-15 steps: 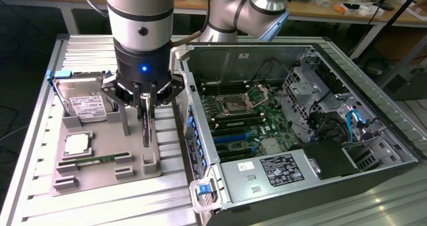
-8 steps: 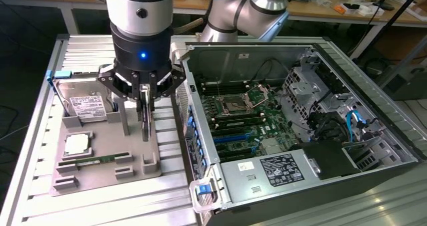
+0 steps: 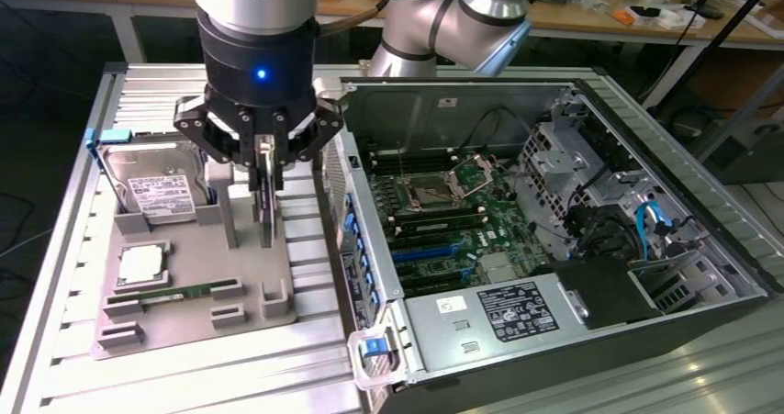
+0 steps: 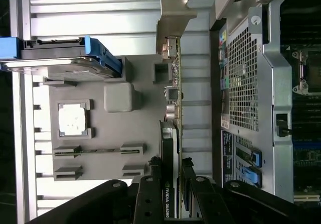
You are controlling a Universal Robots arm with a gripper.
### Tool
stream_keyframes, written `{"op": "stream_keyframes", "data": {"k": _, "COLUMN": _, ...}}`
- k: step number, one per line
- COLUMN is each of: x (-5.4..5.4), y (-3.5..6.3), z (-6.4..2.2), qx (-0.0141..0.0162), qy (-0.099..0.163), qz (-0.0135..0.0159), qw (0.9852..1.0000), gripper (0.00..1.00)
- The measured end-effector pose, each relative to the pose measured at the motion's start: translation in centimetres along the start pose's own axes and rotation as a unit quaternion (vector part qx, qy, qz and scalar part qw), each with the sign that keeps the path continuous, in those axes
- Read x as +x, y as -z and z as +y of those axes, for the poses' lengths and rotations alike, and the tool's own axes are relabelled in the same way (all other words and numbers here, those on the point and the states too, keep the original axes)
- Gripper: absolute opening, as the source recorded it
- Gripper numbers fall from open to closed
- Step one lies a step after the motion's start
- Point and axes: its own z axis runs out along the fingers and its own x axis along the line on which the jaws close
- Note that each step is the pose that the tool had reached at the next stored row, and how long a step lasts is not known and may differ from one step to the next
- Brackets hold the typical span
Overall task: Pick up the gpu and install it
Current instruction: 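Pick up the gpu and move the gpu toward the slot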
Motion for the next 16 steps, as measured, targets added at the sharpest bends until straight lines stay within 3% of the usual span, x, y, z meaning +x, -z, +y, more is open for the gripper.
{"op": "stream_keyframes", "data": {"k": 10, "x": 0.0, "y": 2.81, "z": 0.15, "qx": 0.0, "qy": 0.0, "qz": 0.0, "qw": 1.0, "gripper": 0.27}}
{"op": "stream_keyframes", "data": {"k": 15, "x": 0.0, "y": 4.9, "z": 0.26, "qx": -0.0001, "qy": 0.0, "qz": 0.0, "qw": 1.0, "gripper": 0.27}}
{"op": "stream_keyframes", "data": {"k": 16, "x": 0.1, "y": 5.75, "z": 0.3, "qx": -0.0001, "qy": 0.0, "qz": 0.0, "qw": 1.0, "gripper": 0.27}}
